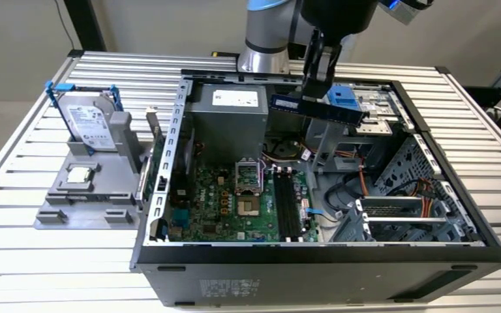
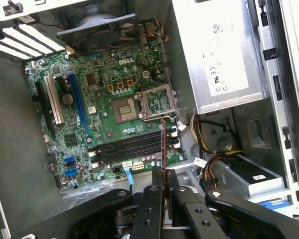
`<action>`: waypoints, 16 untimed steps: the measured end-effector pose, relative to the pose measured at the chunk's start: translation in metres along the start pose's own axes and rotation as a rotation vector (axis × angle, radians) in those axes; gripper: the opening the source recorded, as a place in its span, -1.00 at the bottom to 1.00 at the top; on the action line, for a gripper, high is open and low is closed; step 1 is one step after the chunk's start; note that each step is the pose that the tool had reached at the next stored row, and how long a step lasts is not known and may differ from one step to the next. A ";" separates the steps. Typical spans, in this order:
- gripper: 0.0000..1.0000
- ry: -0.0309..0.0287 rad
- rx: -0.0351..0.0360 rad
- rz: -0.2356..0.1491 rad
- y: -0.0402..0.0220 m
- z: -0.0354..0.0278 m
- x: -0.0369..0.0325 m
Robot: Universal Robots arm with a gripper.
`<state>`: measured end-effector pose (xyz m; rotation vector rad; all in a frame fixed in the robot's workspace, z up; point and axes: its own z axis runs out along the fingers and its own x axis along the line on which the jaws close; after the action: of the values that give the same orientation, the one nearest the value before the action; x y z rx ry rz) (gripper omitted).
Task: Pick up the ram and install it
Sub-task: 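Insert the ram into the slot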
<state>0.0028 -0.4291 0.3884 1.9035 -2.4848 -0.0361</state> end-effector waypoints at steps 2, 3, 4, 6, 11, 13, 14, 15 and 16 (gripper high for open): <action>-1.00 0.0000 0.0000 0.000 0.0000 0.0000 0.0000; -1.00 -0.0001 0.0000 0.002 0.0000 0.0000 0.0000; -1.00 -0.0003 0.0000 0.009 0.0000 0.0000 0.0000; -1.00 -0.0009 0.0002 0.036 0.0000 0.0000 0.0000; -1.00 -0.0030 0.0006 0.121 0.0000 0.0000 0.0000; -1.00 -0.0038 0.0008 0.151 0.0000 0.0000 0.0000; -1.00 -0.0042 0.0008 0.166 0.0000 0.0000 0.0000; -1.00 -0.0047 0.0009 0.182 0.0000 0.0000 0.0000; -1.00 -0.0051 0.0010 0.197 0.0000 0.0000 0.0000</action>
<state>0.0028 -0.4290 0.3884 1.6514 -2.6619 -0.0379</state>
